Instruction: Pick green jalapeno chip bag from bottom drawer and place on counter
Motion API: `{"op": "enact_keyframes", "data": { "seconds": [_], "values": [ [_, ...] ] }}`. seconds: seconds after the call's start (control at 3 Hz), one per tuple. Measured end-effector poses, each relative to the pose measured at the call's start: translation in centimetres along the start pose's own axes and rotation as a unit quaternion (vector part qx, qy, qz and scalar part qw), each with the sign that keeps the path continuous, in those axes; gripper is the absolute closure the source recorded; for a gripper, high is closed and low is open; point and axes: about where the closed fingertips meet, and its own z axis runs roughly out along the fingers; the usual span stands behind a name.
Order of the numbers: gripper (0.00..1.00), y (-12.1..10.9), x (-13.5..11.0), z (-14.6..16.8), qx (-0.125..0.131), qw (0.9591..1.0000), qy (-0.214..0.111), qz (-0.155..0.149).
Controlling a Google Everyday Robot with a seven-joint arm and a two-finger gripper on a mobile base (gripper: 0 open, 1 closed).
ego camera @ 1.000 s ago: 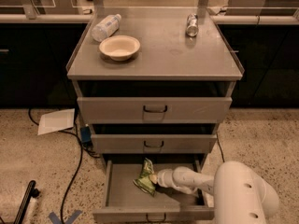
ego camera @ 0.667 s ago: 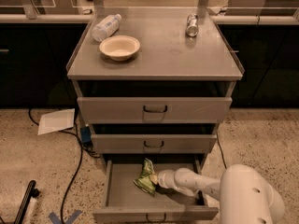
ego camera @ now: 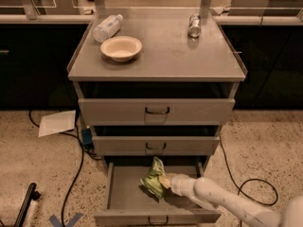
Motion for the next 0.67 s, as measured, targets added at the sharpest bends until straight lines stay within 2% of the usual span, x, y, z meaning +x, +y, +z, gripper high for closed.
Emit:
{"op": "enact_keyframes", "data": {
  "seconds": [0.33, 0.67],
  "values": [
    [1.00, 0.2, -1.0, -7.2, -0.021, 0.9994, -0.001, 0.026],
    [1.00, 0.2, -3.2, -13.6, -0.037, 0.9986, -0.026, 0.027]
  ]
}}
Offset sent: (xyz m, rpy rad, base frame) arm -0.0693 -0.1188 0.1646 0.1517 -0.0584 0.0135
